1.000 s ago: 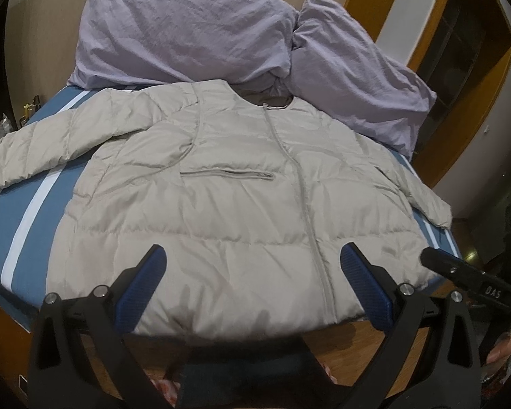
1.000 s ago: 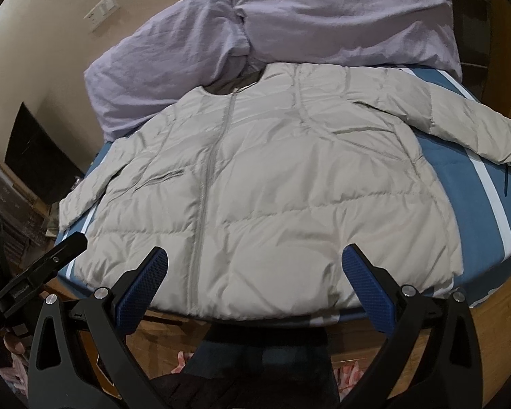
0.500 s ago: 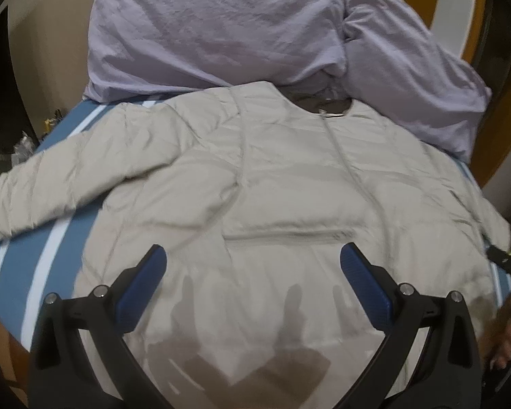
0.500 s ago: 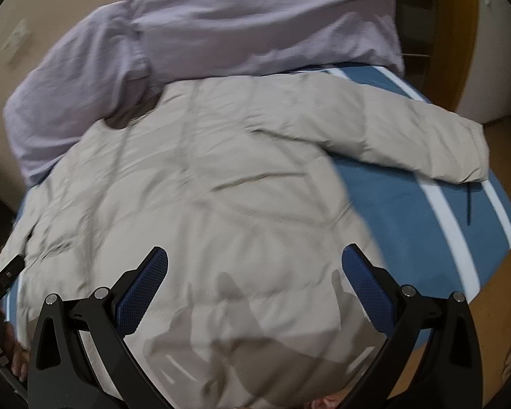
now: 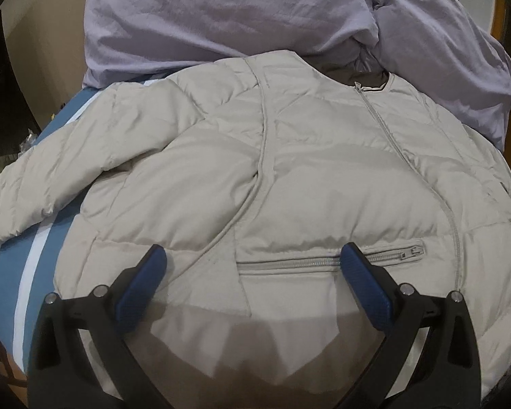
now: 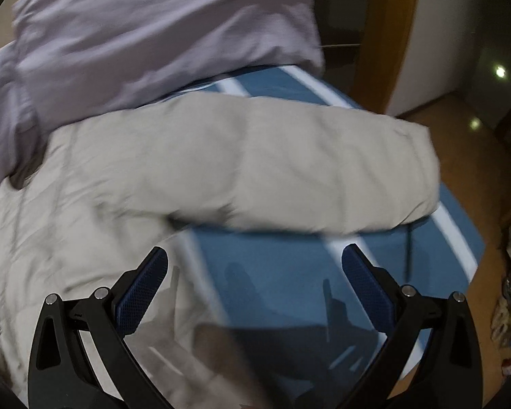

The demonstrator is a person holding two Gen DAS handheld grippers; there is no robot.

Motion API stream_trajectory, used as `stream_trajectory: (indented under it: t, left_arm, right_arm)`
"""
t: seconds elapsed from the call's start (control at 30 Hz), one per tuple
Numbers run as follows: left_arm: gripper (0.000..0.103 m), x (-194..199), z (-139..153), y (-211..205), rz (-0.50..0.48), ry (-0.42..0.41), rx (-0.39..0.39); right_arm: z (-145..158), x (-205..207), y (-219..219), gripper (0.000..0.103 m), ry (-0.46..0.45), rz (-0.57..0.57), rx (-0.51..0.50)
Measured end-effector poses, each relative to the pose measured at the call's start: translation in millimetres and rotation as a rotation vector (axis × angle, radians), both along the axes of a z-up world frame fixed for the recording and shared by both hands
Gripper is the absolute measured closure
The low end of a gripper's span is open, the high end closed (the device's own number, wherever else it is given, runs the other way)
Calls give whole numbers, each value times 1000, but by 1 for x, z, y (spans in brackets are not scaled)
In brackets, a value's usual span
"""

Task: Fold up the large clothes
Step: 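Grasp the jacket sleeve cuff with the right gripper and lift it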

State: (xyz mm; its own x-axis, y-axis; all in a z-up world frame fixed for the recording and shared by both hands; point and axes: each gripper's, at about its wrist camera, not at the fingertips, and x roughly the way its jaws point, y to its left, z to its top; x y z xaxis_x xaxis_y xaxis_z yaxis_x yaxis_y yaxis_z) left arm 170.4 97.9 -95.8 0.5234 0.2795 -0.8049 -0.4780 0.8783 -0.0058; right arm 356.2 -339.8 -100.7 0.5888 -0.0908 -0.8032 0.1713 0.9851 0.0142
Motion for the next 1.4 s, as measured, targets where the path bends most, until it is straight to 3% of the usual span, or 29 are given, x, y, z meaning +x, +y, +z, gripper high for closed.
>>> stream_trajectory:
  t: [0.13,0.37,0.5,0.67,0.77,0.83,0.9,1.13,1.4]
  left_arm:
    - [2,2,-7,1,4,-22,-8]
    - [2,6,-9,1,8,-24,-10]
    - [2,6,-10,1,7,-23,-11]
    - [2,6,-10,1,8,-23,-12]
    - [2,6,-10,1,8,-26,-15]
    - [2,7,-10,2,8,-29,-19]
    - [2,6,-10,2,6,-33,-24]
    - [2,-8,0,1,-5,-47,-24]
    - [2,-39,17,-6,-12,-90,-12]
  right_arm:
    - [-7,19,-42,1,7,-117,-15]
    - [-18,32,-114,1,0,-322,74]
    - [-26,36,-135,10,-5,-387,91]
    - [-35,32,-148,24,-21,-412,187]
    - [-34,31,-144,42,-32,-377,174]
    - [-33,32,-141,66,-44,-344,192]
    - [-28,31,-138,74,-63,-317,189]
    - [15,28,-104,79,-162,-191,144]
    - [52,40,9,82,-197,100,125]
